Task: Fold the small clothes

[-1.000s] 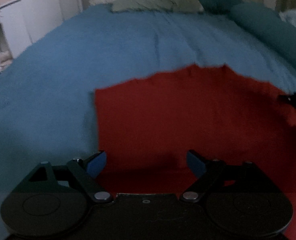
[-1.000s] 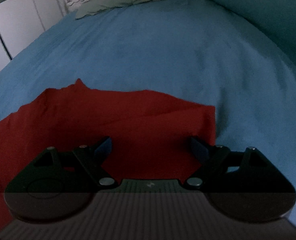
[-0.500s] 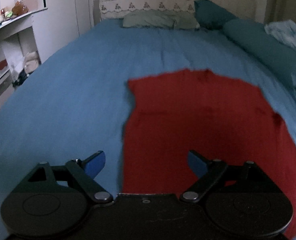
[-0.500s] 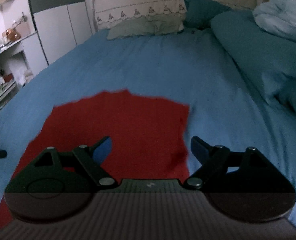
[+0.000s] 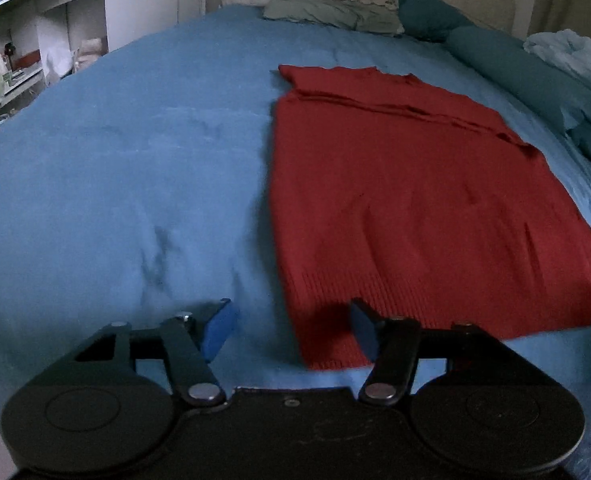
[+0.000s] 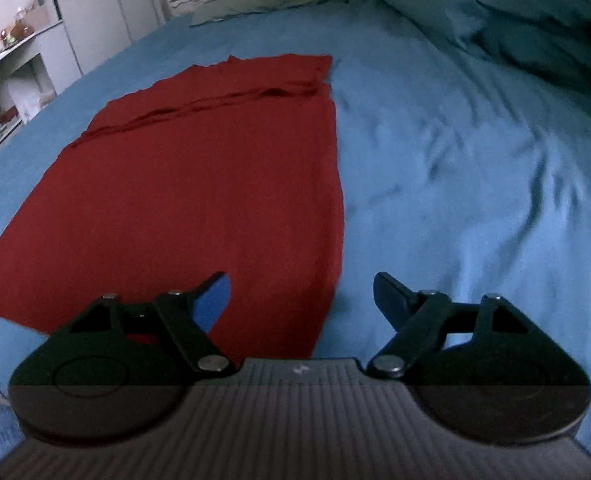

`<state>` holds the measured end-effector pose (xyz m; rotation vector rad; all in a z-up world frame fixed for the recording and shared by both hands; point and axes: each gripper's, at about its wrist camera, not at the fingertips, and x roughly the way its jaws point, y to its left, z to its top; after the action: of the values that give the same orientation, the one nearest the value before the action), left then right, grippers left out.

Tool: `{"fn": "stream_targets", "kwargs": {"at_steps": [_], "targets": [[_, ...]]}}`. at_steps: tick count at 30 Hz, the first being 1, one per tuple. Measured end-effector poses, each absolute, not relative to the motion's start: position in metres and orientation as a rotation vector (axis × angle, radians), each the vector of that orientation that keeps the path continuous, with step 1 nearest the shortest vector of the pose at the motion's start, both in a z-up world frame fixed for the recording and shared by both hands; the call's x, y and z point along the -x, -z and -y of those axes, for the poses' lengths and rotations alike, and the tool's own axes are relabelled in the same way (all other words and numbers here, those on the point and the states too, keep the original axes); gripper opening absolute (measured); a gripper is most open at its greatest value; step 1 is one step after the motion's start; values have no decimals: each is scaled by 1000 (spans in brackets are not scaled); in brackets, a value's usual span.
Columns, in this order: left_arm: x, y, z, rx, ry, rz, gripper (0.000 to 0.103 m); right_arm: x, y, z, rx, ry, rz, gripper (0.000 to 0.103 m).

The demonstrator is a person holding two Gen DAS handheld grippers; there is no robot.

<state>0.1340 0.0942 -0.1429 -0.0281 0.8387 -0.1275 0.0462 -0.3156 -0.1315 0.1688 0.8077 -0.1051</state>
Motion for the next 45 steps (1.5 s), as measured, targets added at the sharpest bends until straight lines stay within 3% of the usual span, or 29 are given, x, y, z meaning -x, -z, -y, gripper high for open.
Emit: {"fn": "stream_targets", "kwargs": {"at_steps": [2, 9, 11, 15, 17, 19, 27, 32, 40, 45], "targets": [[-130, 145, -93, 28, 121, -826, 65, -37, 138, 311, -163, 140, -819, 86], [-121, 147, -83, -2, 140, -827, 42, -28, 154, 301, -174, 206, -824, 79], [-123, 148, -79, -17, 146, -835, 34, -28, 153, 298, -174, 191, -825, 65], [-127, 148, -72, -14, 167, -855, 6, -28, 150, 292, -165, 161, -832, 45], [-128, 148, -70, -19, 158, -859, 5, -29, 150, 290, -163, 154, -837, 27], [-126, 145, -69, -10, 145, -859, 4, -28, 149, 292, -183, 149, -837, 21], [-129, 91, -77, 82, 112, -765, 4, -29, 111, 317, -359, 91, -746, 20], [-181, 39, -78, 158, 107, -646, 4, -68, 63, 339, -487, 21, -629, 20], [-366, -7, -38, 202, 43, -480, 4, -236, 15, 377, -572, -9, -471, 20], [-503, 48, -4, 202, -32, -524, 4, -381, 50, 387, -469, 60, -495, 20]]}}
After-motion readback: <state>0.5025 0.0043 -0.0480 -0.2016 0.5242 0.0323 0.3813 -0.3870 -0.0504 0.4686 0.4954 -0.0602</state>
